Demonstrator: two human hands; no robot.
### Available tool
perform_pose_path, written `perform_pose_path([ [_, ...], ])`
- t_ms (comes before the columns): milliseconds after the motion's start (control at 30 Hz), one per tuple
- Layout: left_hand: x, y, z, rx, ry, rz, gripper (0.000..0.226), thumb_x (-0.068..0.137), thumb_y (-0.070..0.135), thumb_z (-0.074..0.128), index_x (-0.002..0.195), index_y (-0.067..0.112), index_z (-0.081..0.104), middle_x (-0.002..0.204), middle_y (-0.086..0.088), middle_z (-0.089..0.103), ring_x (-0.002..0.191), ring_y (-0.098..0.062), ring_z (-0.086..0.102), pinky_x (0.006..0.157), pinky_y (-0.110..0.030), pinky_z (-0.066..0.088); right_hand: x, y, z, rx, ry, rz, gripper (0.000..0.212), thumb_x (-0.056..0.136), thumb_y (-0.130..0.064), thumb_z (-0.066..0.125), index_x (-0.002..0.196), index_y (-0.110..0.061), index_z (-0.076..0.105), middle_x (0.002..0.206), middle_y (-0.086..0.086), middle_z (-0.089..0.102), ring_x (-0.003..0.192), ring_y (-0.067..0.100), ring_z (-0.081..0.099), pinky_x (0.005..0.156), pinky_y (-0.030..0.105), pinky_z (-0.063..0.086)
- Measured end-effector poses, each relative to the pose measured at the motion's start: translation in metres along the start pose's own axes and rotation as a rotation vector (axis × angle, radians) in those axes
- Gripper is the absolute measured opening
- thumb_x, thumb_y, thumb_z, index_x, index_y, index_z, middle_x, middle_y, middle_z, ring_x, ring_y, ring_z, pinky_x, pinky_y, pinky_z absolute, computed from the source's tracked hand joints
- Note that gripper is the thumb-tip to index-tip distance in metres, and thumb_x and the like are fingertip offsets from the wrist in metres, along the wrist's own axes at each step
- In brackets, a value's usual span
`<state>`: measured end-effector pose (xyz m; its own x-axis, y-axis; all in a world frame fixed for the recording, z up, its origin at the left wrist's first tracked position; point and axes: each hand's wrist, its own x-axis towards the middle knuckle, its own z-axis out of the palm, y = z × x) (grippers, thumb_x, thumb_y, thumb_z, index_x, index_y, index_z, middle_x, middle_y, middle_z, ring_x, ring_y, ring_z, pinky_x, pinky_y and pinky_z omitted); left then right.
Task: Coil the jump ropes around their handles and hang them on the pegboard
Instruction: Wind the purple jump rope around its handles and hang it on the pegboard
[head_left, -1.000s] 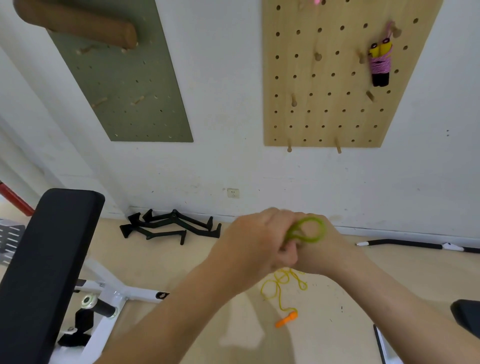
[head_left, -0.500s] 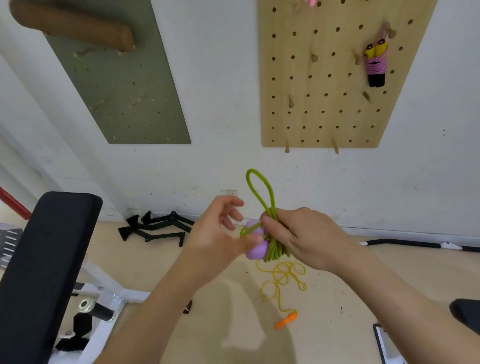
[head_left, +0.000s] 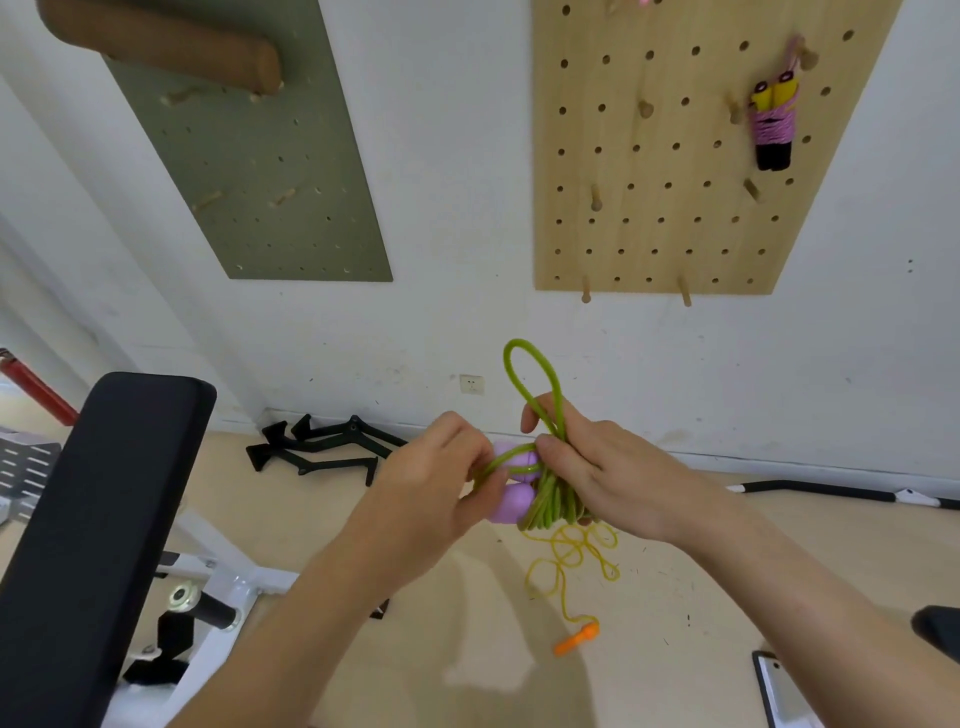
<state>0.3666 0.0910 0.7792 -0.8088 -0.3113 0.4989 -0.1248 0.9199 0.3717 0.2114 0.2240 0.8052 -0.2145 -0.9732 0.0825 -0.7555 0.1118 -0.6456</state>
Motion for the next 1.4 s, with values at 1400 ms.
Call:
perform_pose_path([
  [1400, 0.028, 0.026, -0.017, -0.795, -0.474, -0.664, 0.015, 0.075, 0.004, 0.076, 0.09, 0.003, 0.074, 0.077, -0.011, 0.071, 0.062, -0.014, 0.062, 0.064, -0.023, 0.054, 0.007, 0.014, -0.003, -0.307, -0.018, 0.039, 0.026, 0.096, -0.05, 0.034, 0.104, -0.035, 0.053, 0.078, -0.009, 0.064, 0.078, 0.018, 0.059, 0.071, 0.038, 0.05],
])
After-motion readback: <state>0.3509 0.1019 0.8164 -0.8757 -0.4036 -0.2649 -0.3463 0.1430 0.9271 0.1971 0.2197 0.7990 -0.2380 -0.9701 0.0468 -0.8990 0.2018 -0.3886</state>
